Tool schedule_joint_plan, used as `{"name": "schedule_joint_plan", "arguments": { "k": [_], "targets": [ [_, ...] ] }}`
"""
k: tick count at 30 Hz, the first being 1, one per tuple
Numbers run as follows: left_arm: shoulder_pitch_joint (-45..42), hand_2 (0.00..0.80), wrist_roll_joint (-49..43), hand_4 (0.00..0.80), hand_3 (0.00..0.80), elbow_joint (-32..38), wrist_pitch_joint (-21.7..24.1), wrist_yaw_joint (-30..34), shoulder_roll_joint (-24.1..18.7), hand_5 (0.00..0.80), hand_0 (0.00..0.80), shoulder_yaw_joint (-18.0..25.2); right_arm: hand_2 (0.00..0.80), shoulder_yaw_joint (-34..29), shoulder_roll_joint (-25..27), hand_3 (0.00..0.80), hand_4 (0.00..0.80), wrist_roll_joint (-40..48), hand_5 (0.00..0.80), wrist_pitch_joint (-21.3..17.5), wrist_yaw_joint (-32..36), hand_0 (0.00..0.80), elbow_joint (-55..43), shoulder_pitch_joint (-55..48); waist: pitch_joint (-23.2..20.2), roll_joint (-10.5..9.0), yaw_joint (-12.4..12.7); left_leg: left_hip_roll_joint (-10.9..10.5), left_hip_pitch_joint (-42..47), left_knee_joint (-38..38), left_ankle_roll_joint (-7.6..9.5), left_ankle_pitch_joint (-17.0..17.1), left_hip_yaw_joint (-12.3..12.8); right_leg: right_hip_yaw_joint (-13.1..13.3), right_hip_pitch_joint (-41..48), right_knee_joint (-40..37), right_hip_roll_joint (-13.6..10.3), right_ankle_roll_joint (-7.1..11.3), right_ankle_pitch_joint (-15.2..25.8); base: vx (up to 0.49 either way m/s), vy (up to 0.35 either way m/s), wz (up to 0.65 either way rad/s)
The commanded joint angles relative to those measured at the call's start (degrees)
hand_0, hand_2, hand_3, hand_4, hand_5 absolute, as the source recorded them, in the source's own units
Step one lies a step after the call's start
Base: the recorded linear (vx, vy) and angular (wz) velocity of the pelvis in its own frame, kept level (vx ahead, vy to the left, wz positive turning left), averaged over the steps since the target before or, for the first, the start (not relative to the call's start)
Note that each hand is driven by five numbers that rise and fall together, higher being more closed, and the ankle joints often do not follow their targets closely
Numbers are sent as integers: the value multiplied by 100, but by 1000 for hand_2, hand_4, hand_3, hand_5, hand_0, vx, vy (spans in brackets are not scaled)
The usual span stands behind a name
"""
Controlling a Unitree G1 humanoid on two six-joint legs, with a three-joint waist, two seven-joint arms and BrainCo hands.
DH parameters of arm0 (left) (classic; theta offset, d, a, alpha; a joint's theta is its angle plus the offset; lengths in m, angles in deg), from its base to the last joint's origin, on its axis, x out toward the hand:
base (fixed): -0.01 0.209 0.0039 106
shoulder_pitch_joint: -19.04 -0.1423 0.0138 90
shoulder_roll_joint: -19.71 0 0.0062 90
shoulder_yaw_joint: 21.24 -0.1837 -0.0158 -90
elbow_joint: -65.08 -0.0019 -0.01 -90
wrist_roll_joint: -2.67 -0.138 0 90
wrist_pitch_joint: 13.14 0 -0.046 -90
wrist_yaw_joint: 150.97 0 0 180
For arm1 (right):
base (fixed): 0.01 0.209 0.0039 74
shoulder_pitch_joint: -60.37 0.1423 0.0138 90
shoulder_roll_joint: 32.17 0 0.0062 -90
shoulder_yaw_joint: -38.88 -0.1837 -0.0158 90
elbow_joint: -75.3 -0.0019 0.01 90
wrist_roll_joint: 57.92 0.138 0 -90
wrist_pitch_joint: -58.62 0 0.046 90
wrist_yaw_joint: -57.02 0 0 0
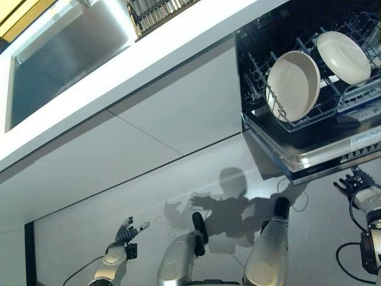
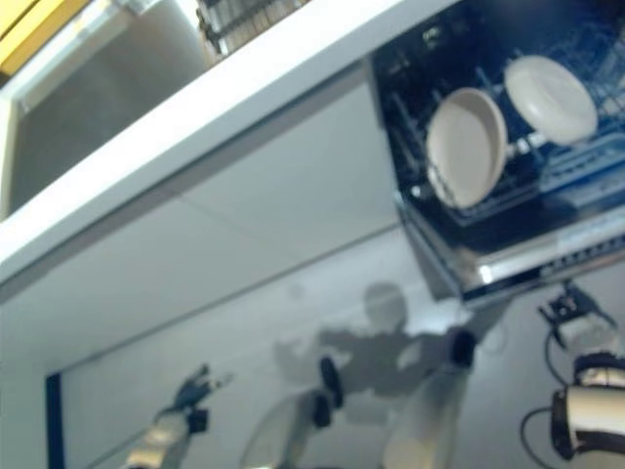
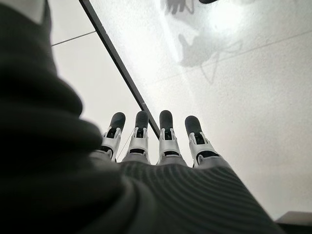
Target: Take plates into dishwasher
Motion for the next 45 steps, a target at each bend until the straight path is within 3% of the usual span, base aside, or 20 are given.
{"name": "schedule_joint_plan", "arguments": {
  "k": [1,13,15,17,20,25,29,33,36,41,45],
  "targets": [
    [-77,0,150,0,0,113,25,39,-320,0,0,20,0,396,-31,0,0,366,0,-302,1151,0,-1297,2611,-330,-138,568,4,-247,1049,215,-447,-217,6,84,1167,236,-626,-1123,55,-22,0],
    [-207,0,-98,0,0,219,-32,77,-599,0,0,146,0,506,153,0,0,211,0,-188,1086,0,-1052,2927,-502,-414,761,303,-112,1201,136,-412,-317,-174,665,914,399,-667,-1096,46,-59,5],
    [-201,0,-139,0,0,203,-37,89,-613,0,0,164,0,495,173,0,0,-203,0,-172,1024,0,-976,2881,-522,-450,770,332,-82,1202,126,-414,-322,-197,741,860,424,-672,-1086,53,-52,12],
    [-167,0,-248,0,0,194,-65,88,-642,0,0,224,0,594,223,0,0,-1397,0,-87,818,0,-832,2680,-559,-579,777,401,-1,1161,120,-416,-302,-232,892,705,477,-661,-1021,52,-66,13],
    [-148,0,-328,0,0,193,-84,78,-677,0,0,272,0,764,322,0,0,-2394,0,-21,818,0,-713,2442,-581,-711,772,458,91,1059,121,-375,-277,-257,1031,508,529,-636,-928,32,-49,-3],
    [-131,0,-634,0,0,49,-105,186,-750,0,0,377,0,1062,340,0,0,-3892,0,15,993,0,-798,1429,-746,-1083,731,542,505,344,95,-124,-204,-333,1525,-344,702,-493,-577,51,-48,-2],
    [-191,0,-1000,0,0,-102,-126,335,-774,0,0,398,0,1013,27,0,0,-4538,0,-130,813,0,-1346,441,-991,-1271,648,549,768,-237,53,123,-144,-363,1753,-901,800,-373,-290,72,19,-10],
    [-360,0,-1646,0,0,-374,-222,687,-706,0,0,299,0,1033,-832,0,0,-5139,0,-664,278,0,-2509,-1174,-1484,-1418,450,492,1230,-1062,21,345,-28,-352,2120,-1709,903,-167,96,126,102,-11],
    [-390,0,-1713,0,0,-621,-164,782,-646,0,0,198,0,995,-1186,0,0,-5263,0,-1047,242,0,-2915,-1959,-1669,-1441,319,482,1429,-1384,10,392,57,-342,2258,-1973,949,-88,191,57,121,-18],
    [-287,0,-1920,0,0,-1296,-377,1174,-277,0,0,-47,0,1173,-2299,0,0,-5834,0,-1271,386,0,-2087,-2927,-2016,-1502,147,435,1642,-1583,36,323,173,-350,2400,-2206,986,-19,237,35,97,-12],
    [-120,0,-2161,0,0,-1651,-597,1427,-11,0,0,-206,0,1361,-2943,0,0,-5922,0,-1025,405,0,-1096,-3166,-2114,-1556,139,396,1751,-1587,105,255,171,-376,2501,-2184,983,-23,212,37,25,1]
  ]
}}
